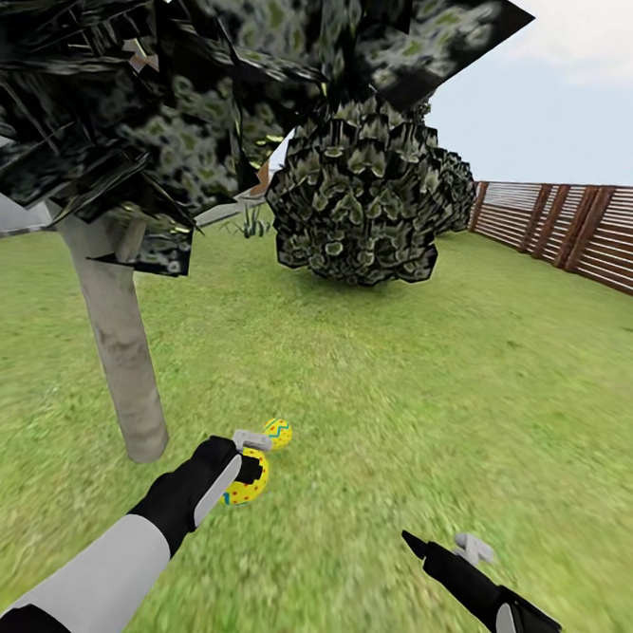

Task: Take the three Easter eggs out of the wicker basket on the lawn in the garden, then place them on the lawn next to a single tree (choose any tree) so that all three eggs are next to the same tree and none are left in the basket.

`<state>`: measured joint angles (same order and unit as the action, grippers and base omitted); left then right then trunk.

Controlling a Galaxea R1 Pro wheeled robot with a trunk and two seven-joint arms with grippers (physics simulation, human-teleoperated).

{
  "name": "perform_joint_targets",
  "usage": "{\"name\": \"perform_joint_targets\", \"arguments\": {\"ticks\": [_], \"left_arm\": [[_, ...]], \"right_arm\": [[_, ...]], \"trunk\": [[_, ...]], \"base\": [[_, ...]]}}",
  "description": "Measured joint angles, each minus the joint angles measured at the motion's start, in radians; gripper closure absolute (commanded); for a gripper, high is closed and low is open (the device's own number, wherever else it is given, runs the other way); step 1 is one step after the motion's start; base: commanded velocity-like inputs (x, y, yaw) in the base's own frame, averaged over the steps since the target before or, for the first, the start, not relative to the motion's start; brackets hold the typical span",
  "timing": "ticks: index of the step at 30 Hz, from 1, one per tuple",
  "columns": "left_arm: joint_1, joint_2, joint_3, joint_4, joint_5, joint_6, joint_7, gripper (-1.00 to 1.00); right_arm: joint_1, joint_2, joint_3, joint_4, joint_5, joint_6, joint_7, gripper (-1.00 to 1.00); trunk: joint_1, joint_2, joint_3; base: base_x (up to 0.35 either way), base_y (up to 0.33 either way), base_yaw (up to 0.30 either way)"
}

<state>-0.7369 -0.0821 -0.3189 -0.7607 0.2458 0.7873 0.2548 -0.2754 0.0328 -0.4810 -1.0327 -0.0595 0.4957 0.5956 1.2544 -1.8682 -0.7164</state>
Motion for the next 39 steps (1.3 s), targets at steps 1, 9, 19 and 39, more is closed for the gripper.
{"name": "perform_joint_targets", "arguments": {"ticks": [1, 9, 19, 39], "left_arm": [[0.000, 0.000, 0.000, 0.000, 0.000, 0.000, 0.000, 1.00], [0.000, 0.000, -0.003, 0.001, -0.001, -0.002, 0.000, 1.00], [0.001, 0.000, -0.002, 0.001, -0.001, -0.015, 0.000, 1.00], [0.001, 0.000, 0.001, -0.001, 0.006, -0.014, 0.000, 1.00]], "right_arm": [[0.000, 0.000, 0.000, 0.000, 0.000, 0.000, 0.000, -1.00], [0.000, -0.002, -0.001, 0.000, -0.002, 0.000, 0.002, -1.00], [0.000, -0.001, -0.001, 0.000, -0.003, -0.002, 0.003, -1.00], [0.000, 0.005, 0.012, 0.003, 0.000, -0.001, 0.000, -1.00]], "trunk": [[0.004, -0.007, -0.004], [0.034, -0.063, -0.031], [0.073, -0.133, -0.062], [0.115, -0.210, -0.097]], "base": [[0.000, 0.000, 0.194], [0.000, 0.000, 0.031], [0.000, 0.000, 0.000], [0.065, 0.000, 0.000]]}}
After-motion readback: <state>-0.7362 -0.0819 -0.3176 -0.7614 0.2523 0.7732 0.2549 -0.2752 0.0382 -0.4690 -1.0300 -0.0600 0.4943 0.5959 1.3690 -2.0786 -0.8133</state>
